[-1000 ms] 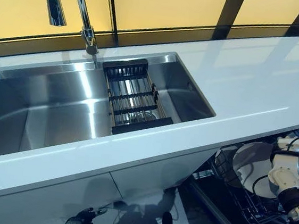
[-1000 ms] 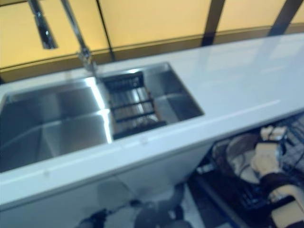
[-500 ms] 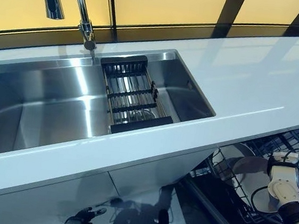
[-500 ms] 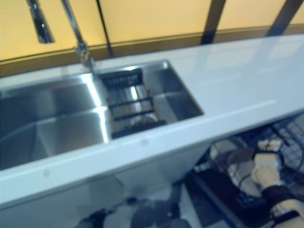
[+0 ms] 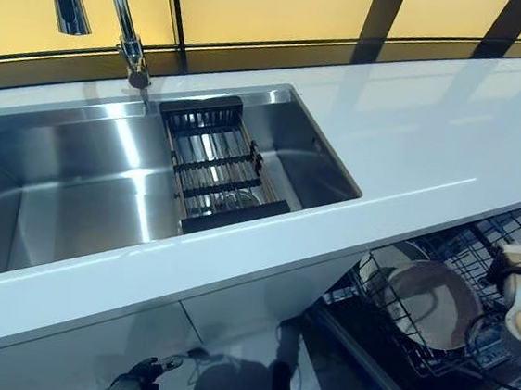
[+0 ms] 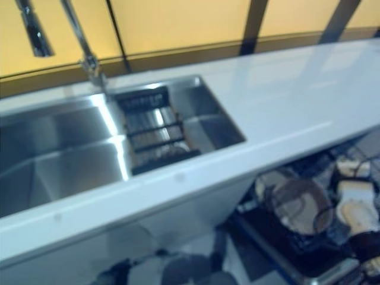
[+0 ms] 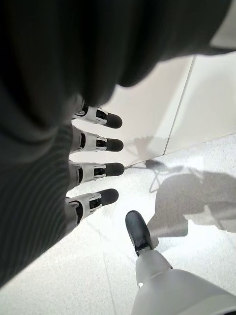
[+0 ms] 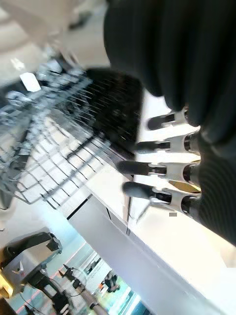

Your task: Take plates into dishwasher

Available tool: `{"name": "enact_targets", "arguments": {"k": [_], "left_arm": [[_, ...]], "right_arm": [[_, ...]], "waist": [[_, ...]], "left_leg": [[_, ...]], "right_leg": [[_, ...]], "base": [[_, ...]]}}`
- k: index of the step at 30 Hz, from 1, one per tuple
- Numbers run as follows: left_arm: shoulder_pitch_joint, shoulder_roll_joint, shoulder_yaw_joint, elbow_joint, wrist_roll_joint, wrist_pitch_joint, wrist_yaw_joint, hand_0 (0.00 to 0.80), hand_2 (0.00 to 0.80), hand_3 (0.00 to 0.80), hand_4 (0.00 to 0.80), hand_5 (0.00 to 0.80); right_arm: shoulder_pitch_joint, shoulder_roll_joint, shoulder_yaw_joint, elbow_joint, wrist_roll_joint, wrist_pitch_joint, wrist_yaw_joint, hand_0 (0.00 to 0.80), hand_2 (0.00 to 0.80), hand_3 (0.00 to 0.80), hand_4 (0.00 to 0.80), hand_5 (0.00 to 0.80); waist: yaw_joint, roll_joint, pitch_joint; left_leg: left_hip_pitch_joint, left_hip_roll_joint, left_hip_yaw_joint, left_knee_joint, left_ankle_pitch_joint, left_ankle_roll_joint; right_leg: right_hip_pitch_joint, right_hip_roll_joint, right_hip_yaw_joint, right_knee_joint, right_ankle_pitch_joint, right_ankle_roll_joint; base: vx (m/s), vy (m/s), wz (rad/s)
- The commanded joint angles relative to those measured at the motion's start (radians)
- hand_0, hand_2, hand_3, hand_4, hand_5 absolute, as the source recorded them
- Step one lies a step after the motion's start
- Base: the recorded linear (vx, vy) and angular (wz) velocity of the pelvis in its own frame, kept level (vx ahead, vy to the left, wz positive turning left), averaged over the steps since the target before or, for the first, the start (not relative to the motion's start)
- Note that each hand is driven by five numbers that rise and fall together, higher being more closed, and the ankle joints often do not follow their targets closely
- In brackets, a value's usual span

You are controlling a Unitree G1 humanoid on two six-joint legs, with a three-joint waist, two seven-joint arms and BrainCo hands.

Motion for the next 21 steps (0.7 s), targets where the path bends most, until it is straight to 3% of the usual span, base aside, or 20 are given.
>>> {"name": "enact_targets", "arguments": {"k": [1, 10, 17, 21], "left_arm": [[-0.032, 0.054, 0.026, 0.04, 0.041, -0.011, 0.009, 0.0, 0.0, 0.0, 0.0, 0.0], [-0.031, 0.06, 0.028, 0.059, 0.031, -0.024, 0.015, 0.0, 0.0, 0.0, 0.0, 0.0], [-0.029, 0.061, 0.026, 0.061, 0.017, -0.024, 0.024, 0.0, 0.0, 0.0, 0.0, 0.0], [-0.026, 0.065, 0.03, 0.067, 0.002, -0.029, 0.028, 0.0, 0.0, 0.0, 0.0, 0.0]], "right_arm": [[-0.054, -0.093, -0.044, -0.019, 0.043, 0.025, 0.055, 0.0, 0.0, 0.0, 0.0, 0.0], [-0.128, -0.196, -0.063, 0.049, 0.144, 0.077, 0.031, 0.0, 0.0, 0.0, 0.0, 0.0], [-0.122, -0.203, -0.087, 0.152, 0.196, 0.136, 0.019, 0.0, 0.0, 0.0, 0.0, 0.0], [-0.088, -0.19, -0.118, 0.221, 0.348, 0.162, 0.014, 0.0, 0.0, 0.0, 0.0, 0.0]], "waist": [[-0.007, -0.075, -0.032], [-0.012, -0.091, -0.044], [-0.014, -0.095, -0.054], [-0.014, -0.095, -0.056]], "left_leg": [[0.079, -0.007, 0.017, 0.005, -0.107, 0.092], [0.082, -0.009, 0.032, 0.004, -0.106, 0.092], [0.081, -0.008, 0.04, 0.005, -0.104, 0.091], [0.084, -0.008, 0.042, 0.006, -0.103, 0.089]], "right_leg": [[-0.039, -0.024, 0.07, 0.009, 0.009, 0.095], [-0.036, -0.019, 0.078, 0.008, 0.009, 0.095], [-0.035, -0.022, 0.076, 0.008, 0.009, 0.097], [-0.032, -0.022, 0.076, 0.008, 0.008, 0.095]], "base": [[0.008, 0.009, -0.04], [-0.003, 0.006, -0.04], [-0.001, 0.004, -0.02], [0.0, 0.0, 0.0]]}}
